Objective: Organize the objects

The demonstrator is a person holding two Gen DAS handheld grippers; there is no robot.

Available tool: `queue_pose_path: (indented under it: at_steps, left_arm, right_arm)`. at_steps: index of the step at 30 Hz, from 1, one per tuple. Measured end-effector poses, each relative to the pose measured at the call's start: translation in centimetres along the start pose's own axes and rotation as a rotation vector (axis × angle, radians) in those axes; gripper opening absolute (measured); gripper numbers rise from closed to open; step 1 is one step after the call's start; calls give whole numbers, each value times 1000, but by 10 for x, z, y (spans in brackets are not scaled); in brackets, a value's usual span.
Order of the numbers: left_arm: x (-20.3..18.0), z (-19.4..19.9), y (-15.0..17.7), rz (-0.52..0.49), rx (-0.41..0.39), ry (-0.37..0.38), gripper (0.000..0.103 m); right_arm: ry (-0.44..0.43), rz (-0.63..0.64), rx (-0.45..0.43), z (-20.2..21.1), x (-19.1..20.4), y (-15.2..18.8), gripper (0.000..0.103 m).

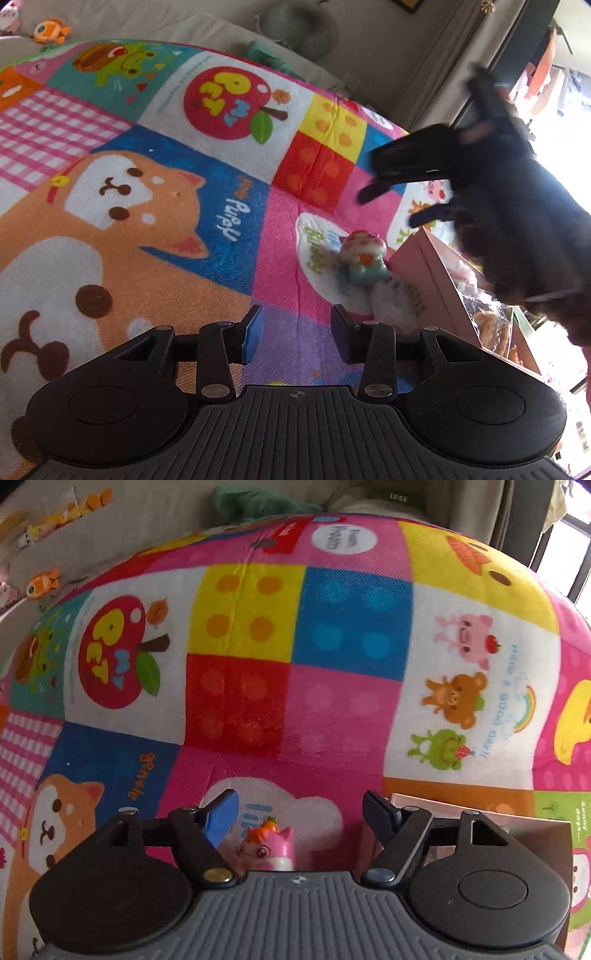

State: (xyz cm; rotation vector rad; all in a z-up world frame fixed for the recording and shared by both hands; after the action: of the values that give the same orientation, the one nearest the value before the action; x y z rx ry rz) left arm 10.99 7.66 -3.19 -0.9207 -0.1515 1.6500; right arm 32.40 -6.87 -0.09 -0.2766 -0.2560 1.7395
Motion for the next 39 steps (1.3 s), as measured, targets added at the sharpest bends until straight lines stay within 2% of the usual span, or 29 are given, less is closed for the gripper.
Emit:
queue_pose_path:
  at_steps: [1, 3, 4, 5, 8, 10, 13, 17, 20, 23, 25, 27, 28, 29, 30, 32, 35, 39]
  left_arm:
    - [0, 1, 0, -1, -5, -1, 44]
    - [1, 4, -2, 4, -16, 1, 44]
    - [2, 6, -3, 10, -23, 2, 44]
    - [4, 9, -4, 22, -34, 1, 44]
    - [17, 18, -11, 86, -82, -11, 44]
    - [27, 25, -16, 141, -117, -29, 44]
    - [43, 32, -21, 214, -164, -57, 44]
    - [59, 38, -26, 280, -203, -76, 44]
    - [64, 38, -27, 283, -206, -81, 44]
    - [61, 34, -27, 249, -197, -74, 44]
    - [55, 34, -26, 213, -206, -55, 44]
    - [47, 34, -25, 169, -224, -49, 44]
    - [41, 33, -25, 146, -220, -53, 44]
    - [36, 31, -23, 129, -201, -59, 44]
    - [30, 31, -21, 113, -178, -60, 44]
    - [10, 36, -11, 50, -145, -40, 44]
    - [-22, 46, 14, -74, -77, 4, 44]
    - [-66, 60, 48, -269, -1, 61, 44]
  right_arm:
    - [29, 9, 4, -10, 6, -1, 74]
    - [70, 33, 23, -27, 14, -2, 67]
    - [87, 47, 39, -34, 18, 0, 57]
    - [106, 61, 62, -40, 20, 2, 53]
    - [126, 80, 113, -50, 19, 13, 52]
    - [125, 107, 109, -46, 20, 23, 52]
    - [61, 128, 159, -37, 27, 47, 51]
    - [-9, 183, 179, -19, 38, 95, 51]
    - [-116, 190, 224, -2, 42, 137, 49]
    - [-161, 245, 221, 22, 49, 187, 50]
    - [-174, 298, 174, 38, 51, 219, 56]
    - [-178, 323, 64, 66, 44, 245, 70]
    - [-168, 313, -5, 79, 36, 255, 80]
    - [-152, 300, -76, 92, 26, 265, 88]
    - [-130, 283, -141, 104, 15, 276, 90]
    - [-84, 241, -227, 116, -7, 296, 99]
    - [-11, 165, -305, 115, -40, 319, 103]
    - [69, -17, -336, 94, -89, 331, 103]
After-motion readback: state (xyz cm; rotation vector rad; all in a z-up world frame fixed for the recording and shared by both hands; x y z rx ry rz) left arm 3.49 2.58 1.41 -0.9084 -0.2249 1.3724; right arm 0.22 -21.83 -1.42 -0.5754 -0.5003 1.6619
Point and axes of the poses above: each gripper's, at about its wrist camera, not at the fingertips, and z roughly against the way its jaws point, x to its left, y to its underside, the point moved 7 cm from there along -z, roughly the way its jaws point, and after that the axes turned 14 degrees about x, right-handed, at the moved point
